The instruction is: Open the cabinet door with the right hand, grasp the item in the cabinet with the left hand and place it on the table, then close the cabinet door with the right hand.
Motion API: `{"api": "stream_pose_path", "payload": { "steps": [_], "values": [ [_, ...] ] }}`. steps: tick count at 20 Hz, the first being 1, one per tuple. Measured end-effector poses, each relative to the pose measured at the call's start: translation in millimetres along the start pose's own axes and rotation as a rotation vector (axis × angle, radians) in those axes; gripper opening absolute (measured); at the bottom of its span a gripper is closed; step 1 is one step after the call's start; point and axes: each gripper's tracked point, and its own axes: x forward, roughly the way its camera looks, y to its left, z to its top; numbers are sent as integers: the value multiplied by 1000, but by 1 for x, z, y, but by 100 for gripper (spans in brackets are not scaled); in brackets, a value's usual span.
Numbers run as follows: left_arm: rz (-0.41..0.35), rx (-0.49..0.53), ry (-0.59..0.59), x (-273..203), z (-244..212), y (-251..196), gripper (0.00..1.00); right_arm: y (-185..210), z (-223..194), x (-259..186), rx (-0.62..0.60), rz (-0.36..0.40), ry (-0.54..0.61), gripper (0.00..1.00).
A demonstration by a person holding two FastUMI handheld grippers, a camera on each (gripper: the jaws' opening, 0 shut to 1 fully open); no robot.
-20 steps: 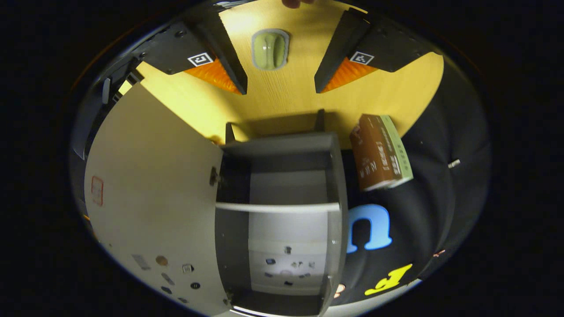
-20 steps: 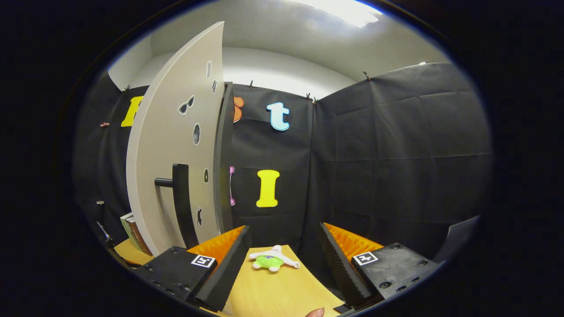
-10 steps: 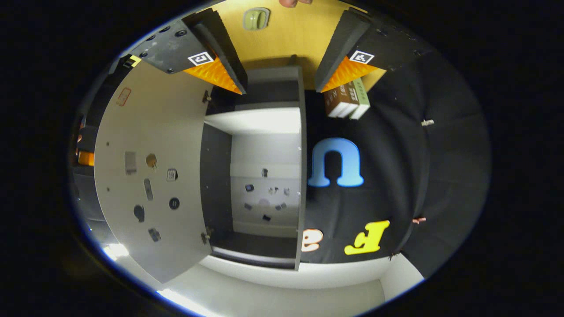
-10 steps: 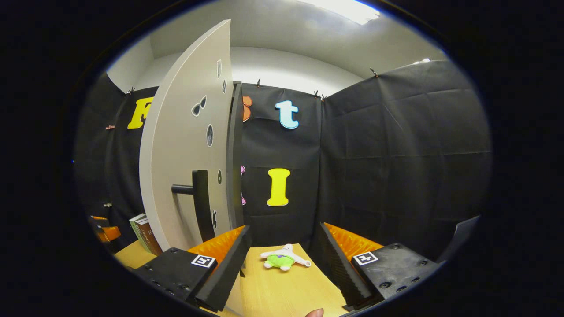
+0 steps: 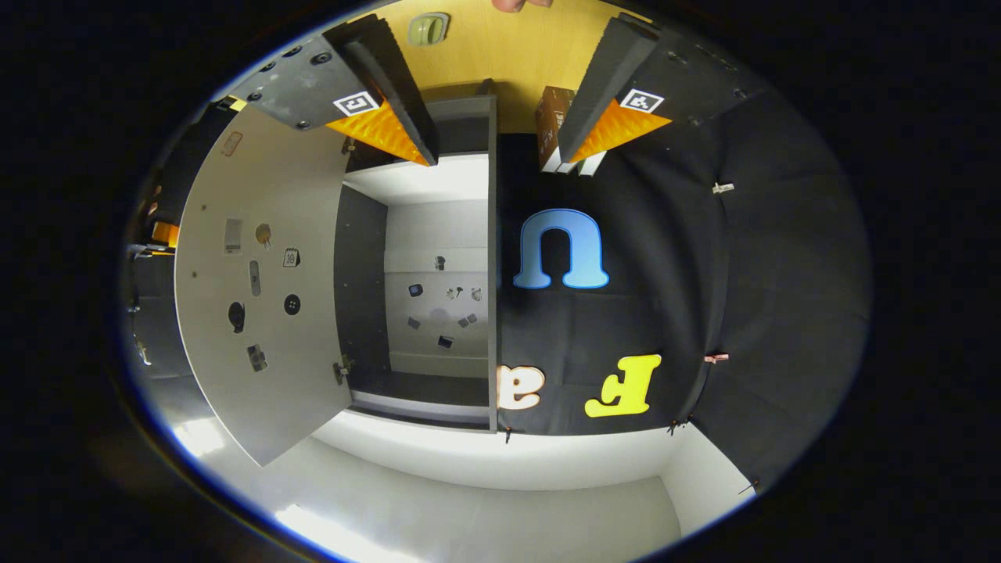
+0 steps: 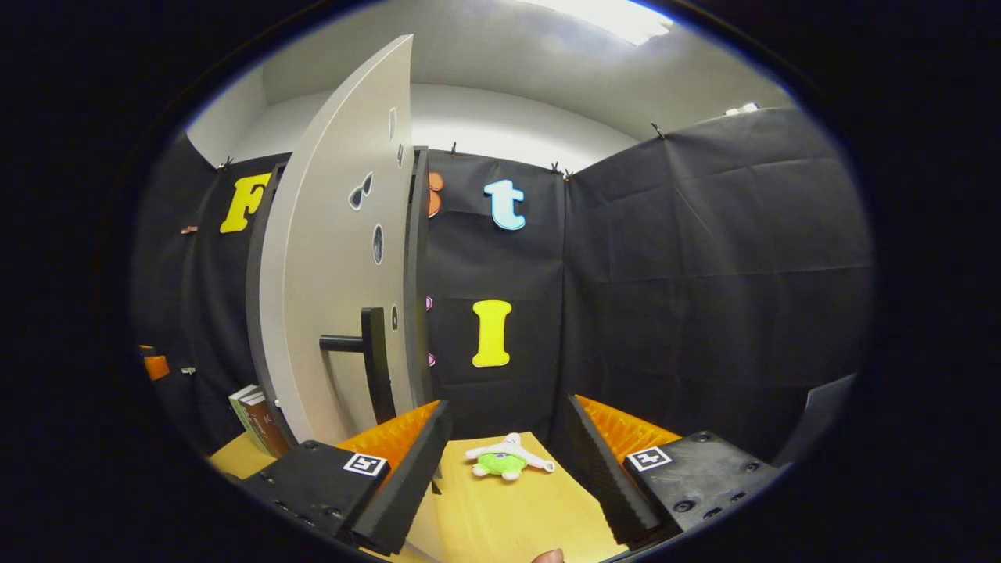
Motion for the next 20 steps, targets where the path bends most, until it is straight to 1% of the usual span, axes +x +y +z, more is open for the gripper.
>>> {"api": "stream_pose_path", "payload": {
  "steps": [3,6,9,20],
  "values": [
    [-7,-17,21,-2,-4,6,96,-2,1,2,-9,-7,-10,95],
    [4,-38,21,-5,-3,16,96,6,0,0,-4,26,-6,95],
    [21,-26,17,-4,-1,24,96,15,-1,0,19,46,-6,95],
    [45,-28,4,-9,3,28,96,65,-2,-9,79,244,29,97]
  ]
}}
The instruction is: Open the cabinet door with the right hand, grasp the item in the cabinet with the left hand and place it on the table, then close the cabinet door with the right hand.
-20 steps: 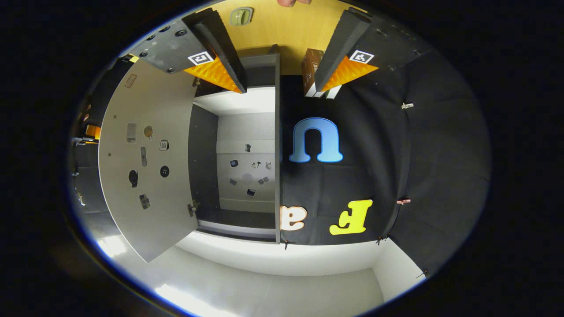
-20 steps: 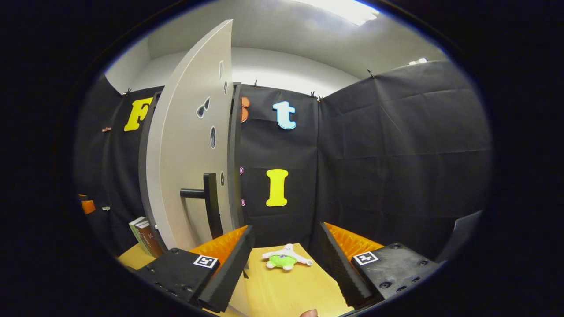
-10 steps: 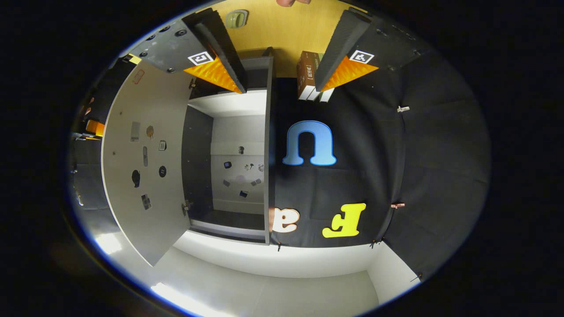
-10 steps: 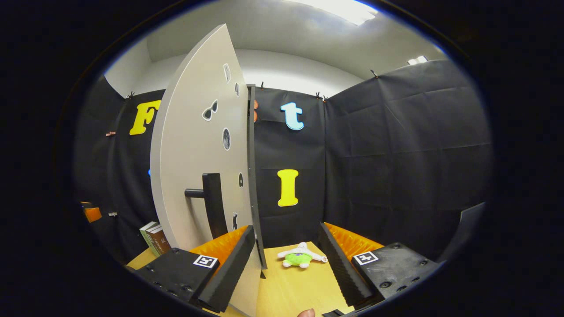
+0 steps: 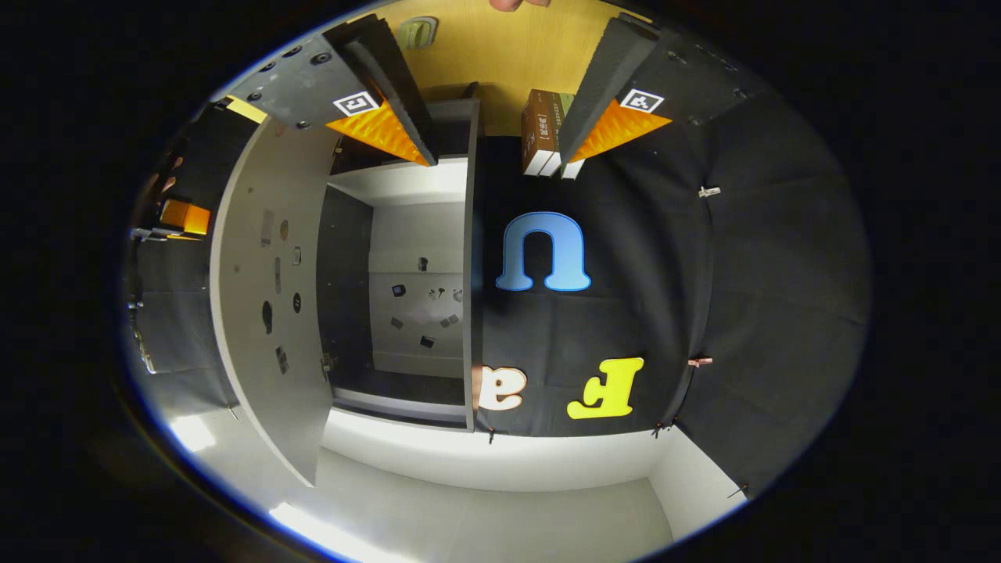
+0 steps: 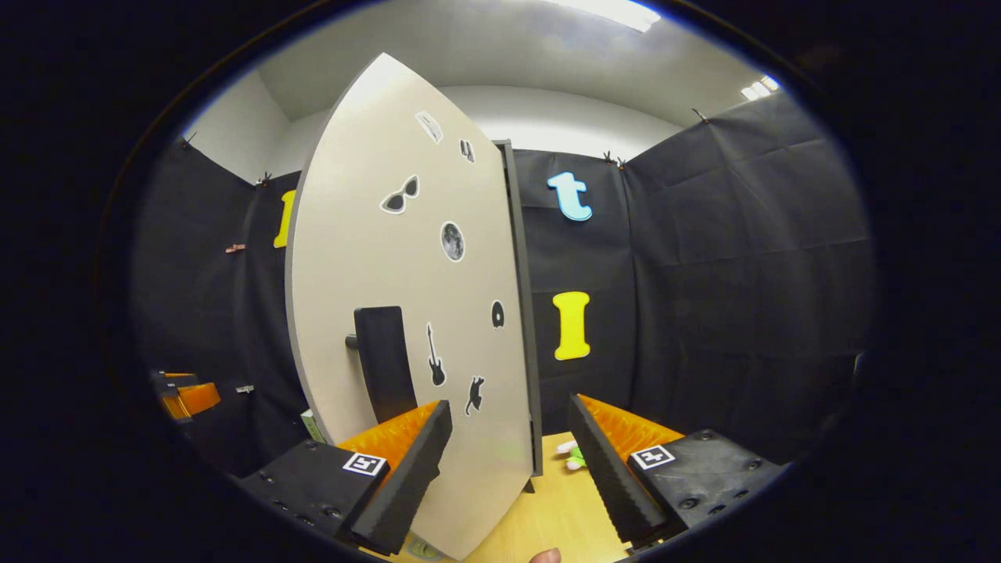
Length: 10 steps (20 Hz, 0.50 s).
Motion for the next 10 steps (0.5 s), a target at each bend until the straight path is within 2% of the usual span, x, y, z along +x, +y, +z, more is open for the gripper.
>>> {"api": "stream_pose_path", "payload": {
  "steps": [6,10],
  "values": [
    [23,1,-9,-6,2,6,96,25,-5,-2,20,116,34,97],
    [29,14,-16,-10,5,4,96,30,-4,-1,12,146,27,97]
  ]
}}
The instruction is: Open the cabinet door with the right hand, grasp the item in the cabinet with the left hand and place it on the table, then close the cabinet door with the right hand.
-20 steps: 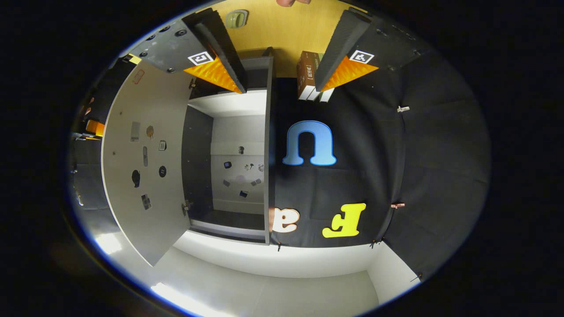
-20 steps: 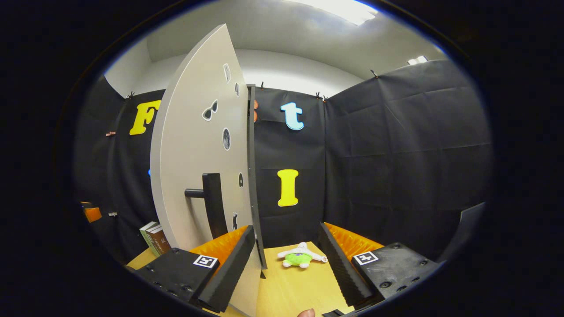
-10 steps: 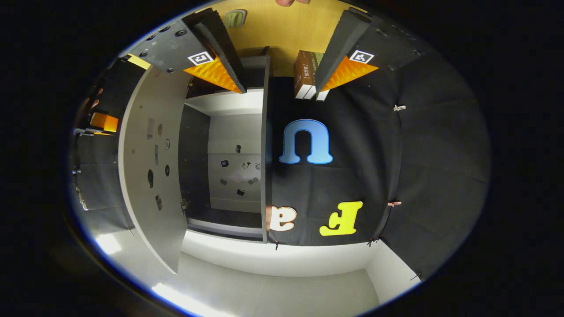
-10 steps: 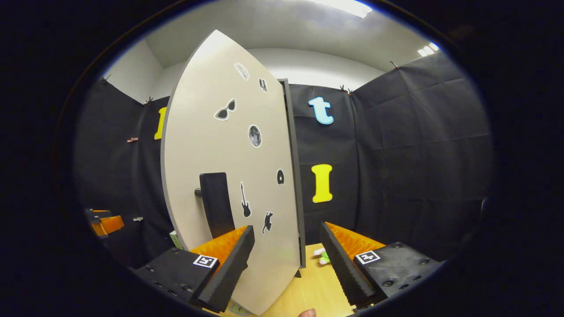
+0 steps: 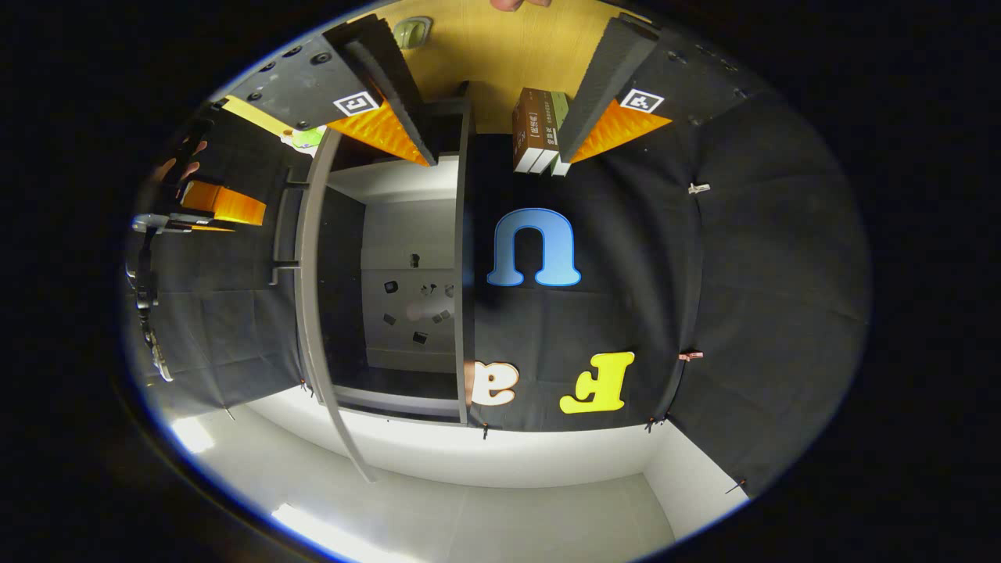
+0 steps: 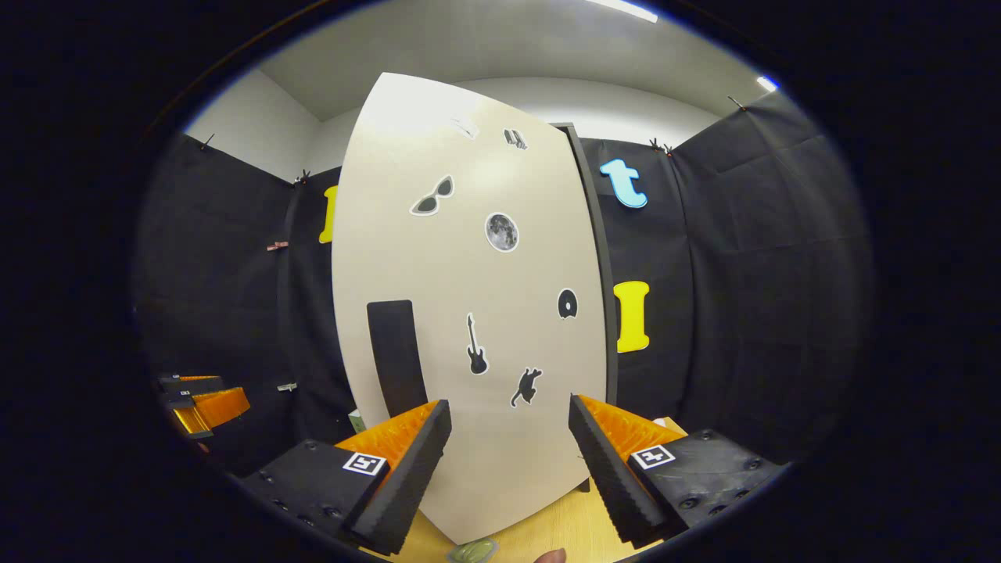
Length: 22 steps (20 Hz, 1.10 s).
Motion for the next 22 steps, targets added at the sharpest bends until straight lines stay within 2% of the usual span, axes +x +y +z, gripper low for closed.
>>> {"api": "stream_pose_path", "payload": {
  "steps": [11,22],
  "values": [
    [-20,13,2,1,3,-11,96,1,1,-1,1,-7,-4,98],
    [-26,17,10,11,2,-27,96,-14,0,-5,-47,-52,3,98]
  ]
}}
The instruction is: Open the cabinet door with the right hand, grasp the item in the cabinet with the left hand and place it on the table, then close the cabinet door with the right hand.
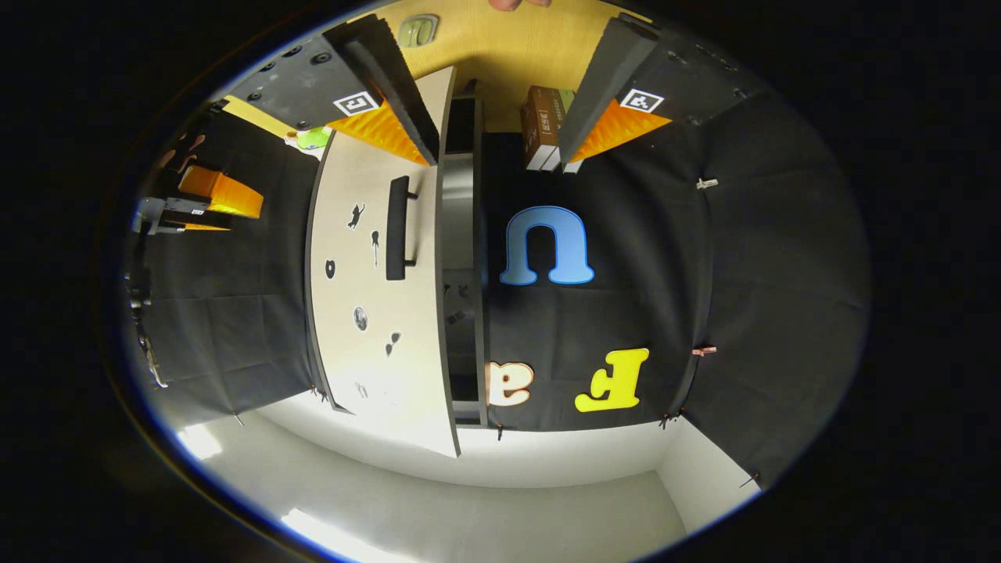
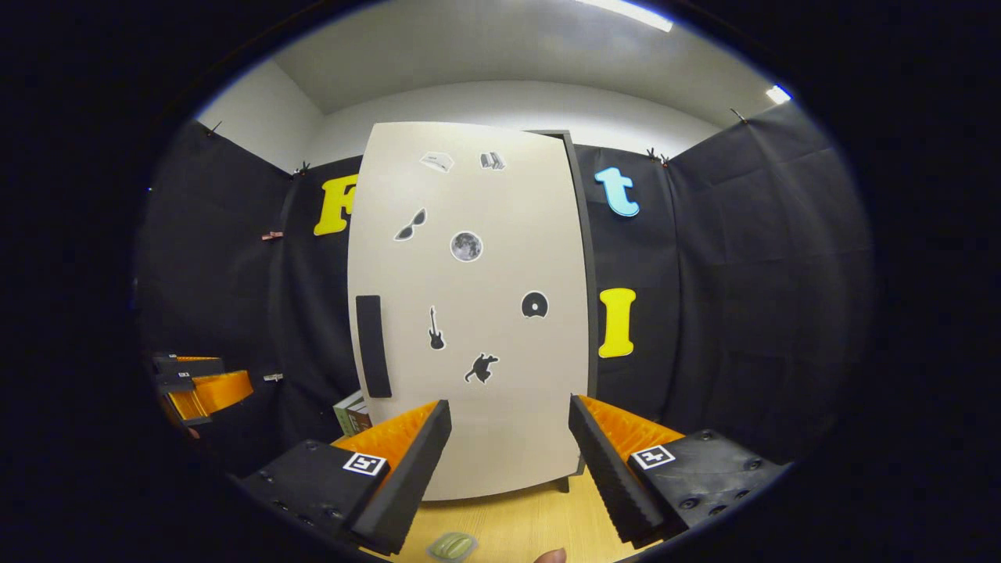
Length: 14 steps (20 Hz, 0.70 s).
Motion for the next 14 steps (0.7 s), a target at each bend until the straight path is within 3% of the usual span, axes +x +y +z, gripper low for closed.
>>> {"api": "stream_pose_path", "payload": {
  "steps": [14],
  "values": [
    [5,16,12,6,-2,-29,96,-8,0,-2,-32,-8,0,98]
  ]
}}
